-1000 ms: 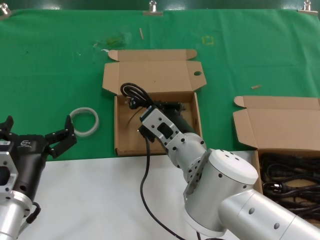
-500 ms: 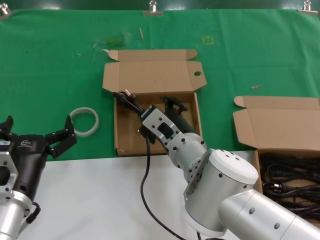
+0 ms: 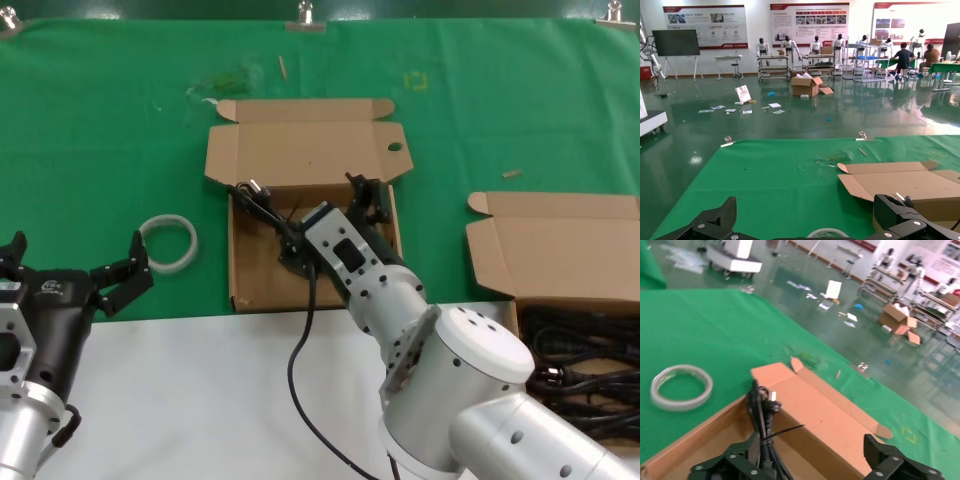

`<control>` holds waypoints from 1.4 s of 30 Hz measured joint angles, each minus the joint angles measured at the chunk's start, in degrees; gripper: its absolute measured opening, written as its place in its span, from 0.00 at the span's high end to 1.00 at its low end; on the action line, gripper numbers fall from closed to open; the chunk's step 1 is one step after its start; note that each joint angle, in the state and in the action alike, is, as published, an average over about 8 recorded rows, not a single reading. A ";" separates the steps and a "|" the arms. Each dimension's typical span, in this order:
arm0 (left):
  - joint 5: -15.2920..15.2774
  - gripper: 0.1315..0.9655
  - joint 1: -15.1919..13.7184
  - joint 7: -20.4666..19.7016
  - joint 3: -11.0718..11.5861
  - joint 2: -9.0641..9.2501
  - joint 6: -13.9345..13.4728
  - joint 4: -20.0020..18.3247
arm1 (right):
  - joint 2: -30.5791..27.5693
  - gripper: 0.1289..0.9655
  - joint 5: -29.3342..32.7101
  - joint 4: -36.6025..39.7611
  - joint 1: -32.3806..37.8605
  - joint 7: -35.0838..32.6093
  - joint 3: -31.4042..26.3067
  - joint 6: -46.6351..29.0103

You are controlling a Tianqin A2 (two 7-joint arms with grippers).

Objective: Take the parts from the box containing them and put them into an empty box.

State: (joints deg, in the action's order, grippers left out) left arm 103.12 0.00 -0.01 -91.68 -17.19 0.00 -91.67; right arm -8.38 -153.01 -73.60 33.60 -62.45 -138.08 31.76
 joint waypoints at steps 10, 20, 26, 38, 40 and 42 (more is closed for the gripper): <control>0.00 0.00 0.00 0.00 0.00 0.00 0.00 0.00 | 0.00 0.20 7.10 -2.57 -4.79 8.89 6.61 -4.52; 0.00 0.00 0.00 0.00 0.00 0.00 0.00 0.00 | 0.00 0.06 14.42 -5.23 -9.71 18.05 13.42 -9.18; 0.01 0.00 0.00 0.00 0.00 0.00 0.00 0.00 | 0.00 0.01 18.78 -6.81 -12.66 23.52 17.48 -11.96; 0.00 0.00 0.00 0.00 0.00 0.00 0.00 0.00 | 0.00 0.00 27.52 -9.98 -18.55 34.46 25.61 -17.52; 0.01 0.00 0.00 0.00 0.00 0.00 0.00 0.00 | 0.00 0.00 29.03 -10.53 -19.57 36.35 27.02 -18.49; 0.01 0.00 0.00 0.01 0.00 0.00 0.00 0.00 | 0.00 0.00 30.48 -11.05 -20.54 38.16 28.36 -19.41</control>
State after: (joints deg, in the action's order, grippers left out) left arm 103.13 0.00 0.00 -91.68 -17.19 0.00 -91.67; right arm -8.38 -122.53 -84.65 13.06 -24.29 -109.71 12.35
